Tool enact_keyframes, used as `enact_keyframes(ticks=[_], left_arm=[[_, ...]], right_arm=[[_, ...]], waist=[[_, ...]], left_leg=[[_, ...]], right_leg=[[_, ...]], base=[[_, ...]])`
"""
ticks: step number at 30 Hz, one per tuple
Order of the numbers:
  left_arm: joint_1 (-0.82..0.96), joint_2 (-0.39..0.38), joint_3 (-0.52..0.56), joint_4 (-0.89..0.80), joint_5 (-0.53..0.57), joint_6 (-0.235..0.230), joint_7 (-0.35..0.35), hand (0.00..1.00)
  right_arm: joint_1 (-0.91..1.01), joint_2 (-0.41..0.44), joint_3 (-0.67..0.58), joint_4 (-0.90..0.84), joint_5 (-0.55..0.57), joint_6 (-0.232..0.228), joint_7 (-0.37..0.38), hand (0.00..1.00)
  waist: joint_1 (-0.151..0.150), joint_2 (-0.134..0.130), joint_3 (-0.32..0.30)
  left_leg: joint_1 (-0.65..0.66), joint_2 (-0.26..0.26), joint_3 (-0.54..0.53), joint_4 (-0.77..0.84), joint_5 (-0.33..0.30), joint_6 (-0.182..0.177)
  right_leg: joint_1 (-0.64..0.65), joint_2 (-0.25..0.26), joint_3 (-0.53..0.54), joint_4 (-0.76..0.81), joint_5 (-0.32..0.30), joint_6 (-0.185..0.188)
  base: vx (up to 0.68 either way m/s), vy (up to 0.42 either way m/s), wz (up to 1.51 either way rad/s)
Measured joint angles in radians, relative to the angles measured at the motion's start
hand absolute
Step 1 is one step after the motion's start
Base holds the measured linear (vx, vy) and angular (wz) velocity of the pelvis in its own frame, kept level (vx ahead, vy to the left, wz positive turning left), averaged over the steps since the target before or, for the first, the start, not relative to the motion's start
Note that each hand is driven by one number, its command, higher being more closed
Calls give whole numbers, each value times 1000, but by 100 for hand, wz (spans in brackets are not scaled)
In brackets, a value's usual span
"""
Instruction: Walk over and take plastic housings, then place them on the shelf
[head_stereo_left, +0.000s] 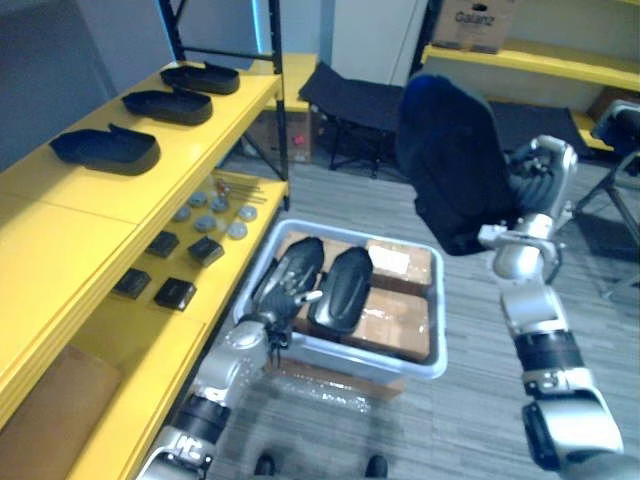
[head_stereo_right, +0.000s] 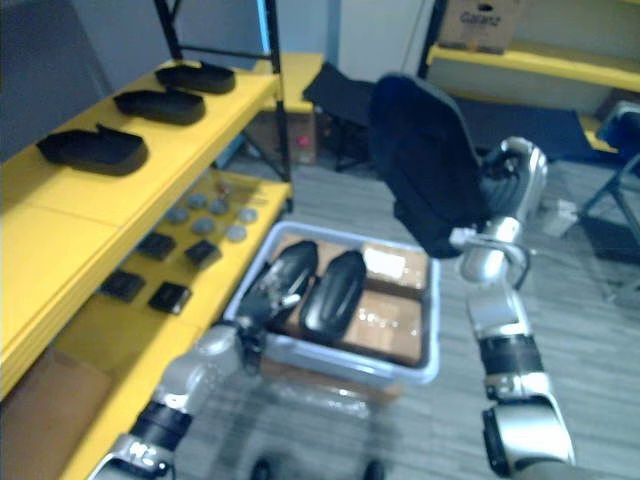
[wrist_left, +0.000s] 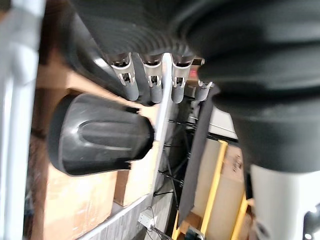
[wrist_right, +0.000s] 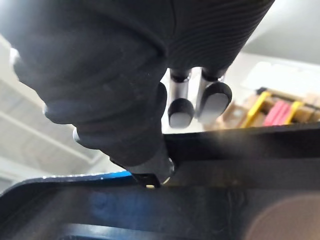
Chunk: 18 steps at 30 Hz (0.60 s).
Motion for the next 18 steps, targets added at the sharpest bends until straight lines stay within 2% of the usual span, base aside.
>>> enact_keyframes(ticks=[5, 9, 11, 14, 18], left_arm=[[-53, -2, -5, 49, -79, 3, 35, 0], [-81, -18, -6, 99, -215, -5, 94, 0], [-87, -32, -6, 121, -258, -40, 114, 0], [-99, -41, -5, 122, -261, -104, 125, 0], [-155, -50, -5, 121, -261, -142, 138, 0]], right_arm=[[-8, 49, 53, 0, 10, -7, 22, 100], [-19, 77, 86, 7, 21, -7, 26, 100], [-20, 85, 93, 14, 27, -7, 26, 100], [-40, 101, 116, 65, 32, 3, 29, 100], [-59, 134, 123, 157, 59, 15, 38, 100]], waist=[[-2, 0, 0], [-4, 1, 0], [-5, 1, 0], [-7, 2, -1], [-6, 2, -1]], left_leg=[[8, -1, 8, 1, 0, 0], [14, -1, 16, 1, 0, 0], [14, -2, 16, 1, 1, 1], [15, -2, 15, 1, 3, 2], [15, -3, 6, 1, 7, 2]], right_leg=[[3, 0, 7, 0, 3, 0], [5, -1, 15, -1, 7, -1], [5, -1, 15, -1, 8, -1], [5, -1, 15, -1, 10, -2], [11, -2, 6, -1, 11, -1]], base=[[-4, 2, -4], [-16, 3, -6], [0, 0, 0], [0, 0, 0], [-11, -8, 6]])
